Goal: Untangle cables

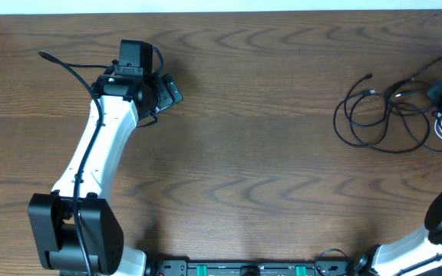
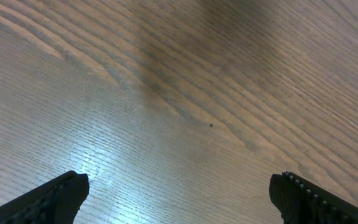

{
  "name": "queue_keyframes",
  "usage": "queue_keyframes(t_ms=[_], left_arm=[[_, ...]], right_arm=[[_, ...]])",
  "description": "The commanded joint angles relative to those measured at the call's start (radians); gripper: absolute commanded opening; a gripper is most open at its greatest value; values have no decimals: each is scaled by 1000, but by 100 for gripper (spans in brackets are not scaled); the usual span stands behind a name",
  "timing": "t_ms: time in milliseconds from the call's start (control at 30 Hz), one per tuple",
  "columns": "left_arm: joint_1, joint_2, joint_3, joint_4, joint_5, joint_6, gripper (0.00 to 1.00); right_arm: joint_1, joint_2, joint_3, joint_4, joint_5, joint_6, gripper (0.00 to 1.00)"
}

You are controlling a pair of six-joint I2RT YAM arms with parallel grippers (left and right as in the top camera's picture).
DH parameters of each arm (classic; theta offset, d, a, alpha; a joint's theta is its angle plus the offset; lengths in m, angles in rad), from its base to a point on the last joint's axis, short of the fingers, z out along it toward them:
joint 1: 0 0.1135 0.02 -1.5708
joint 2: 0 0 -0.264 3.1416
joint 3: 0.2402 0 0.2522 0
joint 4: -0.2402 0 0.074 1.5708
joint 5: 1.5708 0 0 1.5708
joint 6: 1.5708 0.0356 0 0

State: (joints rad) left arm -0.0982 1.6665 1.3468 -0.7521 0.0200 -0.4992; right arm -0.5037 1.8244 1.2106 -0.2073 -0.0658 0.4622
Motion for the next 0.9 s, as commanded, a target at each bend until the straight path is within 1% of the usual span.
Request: queue_keyframes(t_ms=[0, 233, 367, 433, 567, 633, 700, 767, 867], left_arm=[[2, 13, -8, -3, -10, 0, 98], [2, 13, -8, -3, -10, 0, 98], [2, 13, -8, -3, -10, 0, 98], [2, 13, -8, -3, -10, 0, 98], [2, 13, -8, -3, -10, 0, 98], [2, 13, -8, -3, -10, 0, 98], [2, 13, -8, -3, -10, 0, 98], [2, 13, -8, -3, -10, 0, 98], [2, 13, -8, -3, -10, 0, 98]], right_arm=[[-17, 13, 4, -11, 41, -8, 99], [-21, 13, 4, -71, 225, -27, 99], [-21, 13, 3, -82, 230, -56, 99], [-21, 13, 4, -79, 172, -91, 99], [-17, 13, 3, -70, -124, -246, 99], [-11, 13, 4, -69, -270, -297, 99], [-6, 13, 3, -77, -370, -341, 99], [-2, 13, 3, -104, -386, -377, 99], [-1, 13, -2, -148, -319, -412, 99]])
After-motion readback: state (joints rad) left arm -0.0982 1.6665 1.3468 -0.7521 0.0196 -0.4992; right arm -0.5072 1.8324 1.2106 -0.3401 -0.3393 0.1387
